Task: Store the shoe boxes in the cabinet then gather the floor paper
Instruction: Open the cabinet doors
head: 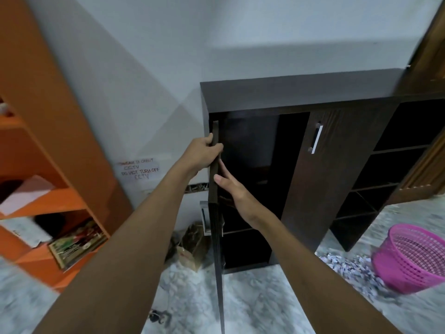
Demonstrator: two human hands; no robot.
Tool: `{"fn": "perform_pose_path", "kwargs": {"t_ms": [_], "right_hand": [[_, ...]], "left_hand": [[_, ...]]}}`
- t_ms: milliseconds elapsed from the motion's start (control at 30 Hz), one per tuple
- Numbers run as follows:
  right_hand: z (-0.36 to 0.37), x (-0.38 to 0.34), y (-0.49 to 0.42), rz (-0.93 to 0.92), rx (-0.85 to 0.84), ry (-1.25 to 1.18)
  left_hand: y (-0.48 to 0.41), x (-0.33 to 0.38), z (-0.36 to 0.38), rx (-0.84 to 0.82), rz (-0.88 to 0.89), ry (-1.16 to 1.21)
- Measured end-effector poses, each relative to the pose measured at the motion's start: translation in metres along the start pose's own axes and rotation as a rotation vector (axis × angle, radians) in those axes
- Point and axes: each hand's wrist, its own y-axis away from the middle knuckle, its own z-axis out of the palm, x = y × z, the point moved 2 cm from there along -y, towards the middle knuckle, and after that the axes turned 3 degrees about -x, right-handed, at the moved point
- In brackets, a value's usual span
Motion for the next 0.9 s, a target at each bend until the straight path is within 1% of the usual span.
{"fn": "perform_pose_path", "kwargs": {"t_ms": [133,200,300,367,433,500,567,633,667,733,800,900], "right_hand": [[-0.003,0.000,0.001,0.011,0.017,-0.052],[-0.009,-0.001,0.003,0.005,0.020,-0.028],[-0.023,-0.005,0.009,0.020,0.065,0.055],[-0.044,-0.006,0.012,0.022,0.159,0.095],[-0.073,-0.008,0.017,0.023,0.285,0.126],[-0.107,-0.009,0.025,0.028,0.409,0.133],[-0.145,-0.009,0.033,0.027,0.529,0.126],[-0.181,-0.008,0.038,0.036,0.623,0.100],[-0.198,-0.007,0.039,0.045,0.656,0.088],[-0.235,-0.002,0.039,0.057,0.700,0.072],[-0.272,0.006,0.036,0.072,0.719,0.070],[-0.325,0.016,0.026,0.075,0.715,0.151]], "left_hand": [[0.000,0.003,0.003,-0.007,0.009,-0.027],[0.004,0.011,0.002,-0.003,0.004,-0.115],[0.008,0.033,0.001,0.000,0.051,-0.389],[0.003,0.050,0.006,0.011,0.112,-0.617],[-0.002,0.072,0.016,0.011,0.188,-0.724],[-0.013,0.094,0.031,-0.037,0.273,-0.705],[-0.027,0.117,0.052,-0.144,0.352,-0.677],[-0.042,0.136,0.076,-0.228,0.411,-0.699],[-0.051,0.142,0.089,-0.242,0.428,-0.717],[-0.073,0.150,0.114,-0.222,0.460,-0.743],[-0.095,0.157,0.138,-0.147,0.516,-0.750],[-0.131,0.167,0.172,-0.047,0.589,-0.756]]}}
